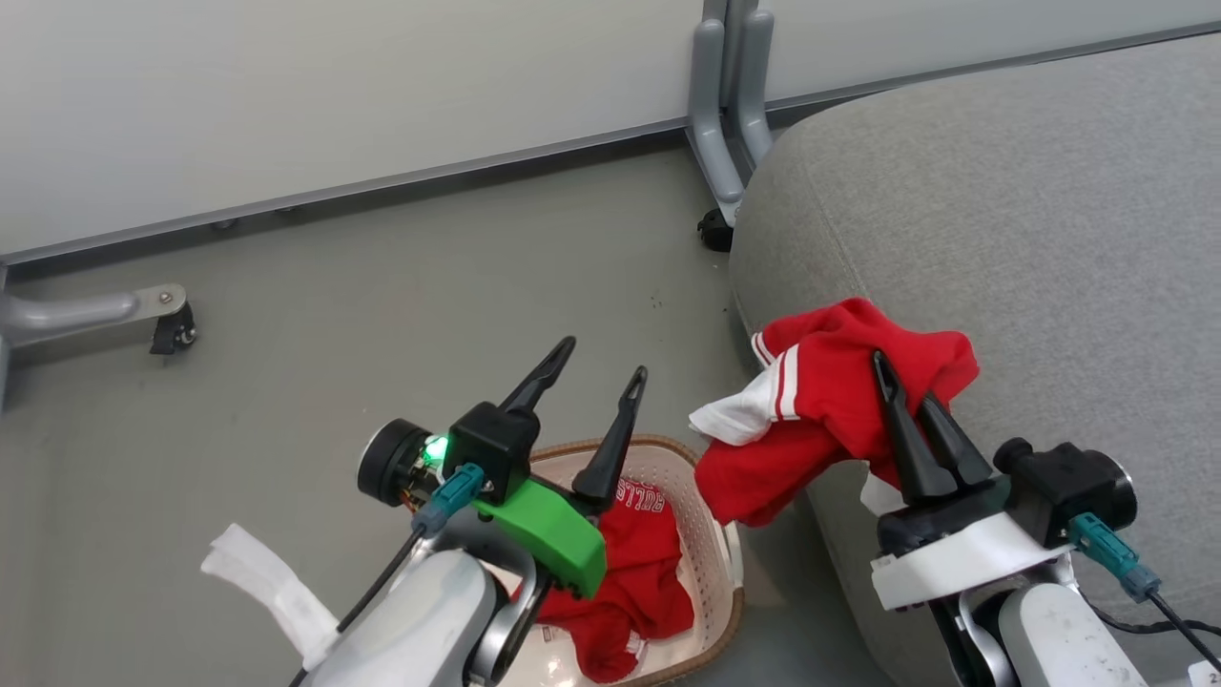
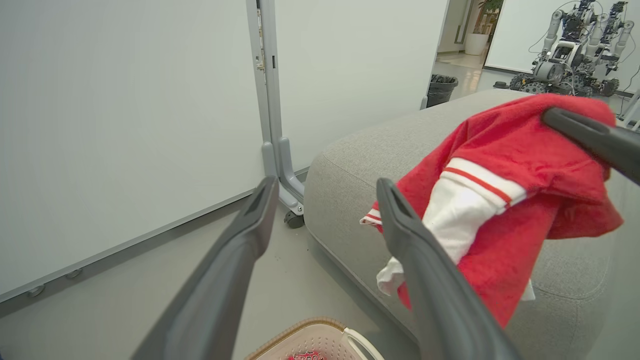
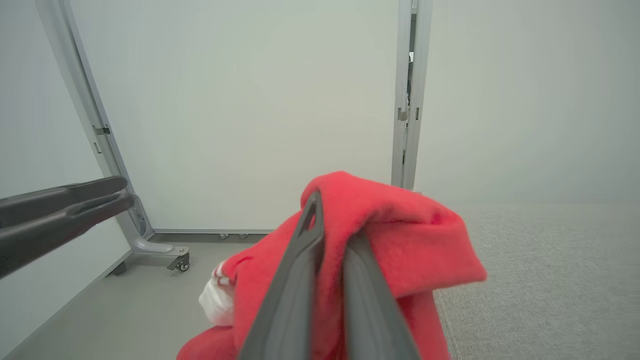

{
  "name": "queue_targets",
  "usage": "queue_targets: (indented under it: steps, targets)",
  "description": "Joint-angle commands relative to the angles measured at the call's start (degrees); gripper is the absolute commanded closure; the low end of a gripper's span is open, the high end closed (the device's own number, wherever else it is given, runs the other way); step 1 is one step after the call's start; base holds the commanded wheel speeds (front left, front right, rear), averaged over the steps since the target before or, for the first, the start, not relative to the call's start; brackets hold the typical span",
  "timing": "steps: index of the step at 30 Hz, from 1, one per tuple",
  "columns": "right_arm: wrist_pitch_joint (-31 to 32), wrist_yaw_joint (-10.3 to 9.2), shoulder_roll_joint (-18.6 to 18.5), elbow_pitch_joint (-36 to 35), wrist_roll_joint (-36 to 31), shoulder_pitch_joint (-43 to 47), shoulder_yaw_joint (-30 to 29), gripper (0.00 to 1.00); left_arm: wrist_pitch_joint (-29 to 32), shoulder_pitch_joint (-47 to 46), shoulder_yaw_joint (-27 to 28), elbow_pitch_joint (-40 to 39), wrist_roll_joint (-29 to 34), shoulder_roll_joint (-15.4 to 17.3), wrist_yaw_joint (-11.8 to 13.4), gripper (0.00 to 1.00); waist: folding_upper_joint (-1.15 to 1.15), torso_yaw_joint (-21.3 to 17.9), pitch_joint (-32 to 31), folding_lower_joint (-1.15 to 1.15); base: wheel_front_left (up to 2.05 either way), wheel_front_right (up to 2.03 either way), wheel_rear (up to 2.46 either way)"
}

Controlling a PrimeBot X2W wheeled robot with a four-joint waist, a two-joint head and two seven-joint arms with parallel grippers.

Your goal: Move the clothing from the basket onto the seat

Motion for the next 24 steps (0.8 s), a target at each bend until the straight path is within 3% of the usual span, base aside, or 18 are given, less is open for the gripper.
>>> queue_targets:
  steps: [1, 13, 24]
  targets:
    - [-0.2, 0.00, 0.0, -0.9, -0.6, 0.6, -0.6, 1.00, -0.8, 0.9, 0.7, -0.2, -0.2, 0.7, 0.5, 0.00, 0.00, -1.8, 0.6, 0.00, 0.00, 0.00, 0.00]
    - [-0.2, 0.00, 1.9, -8.0, -0.5, 0.7, -4.7, 1.00, -1.3, 1.5, 0.7, -2.9, 1.9, 4.9, 1.9, 0.00, 0.00, -13.4, 6.6, 0.00, 0.00, 0.00, 0.00]
    - [-0.2, 0.00, 4.0, -11.8, -0.2, 2.8, -7.8, 1.00, 1.4, -0.4, -1.0, -5.1, 2.7, 6.5, 0.5, 0.00, 0.00, -23.5, 10.6, 0.00, 0.00, 0.00, 0.00]
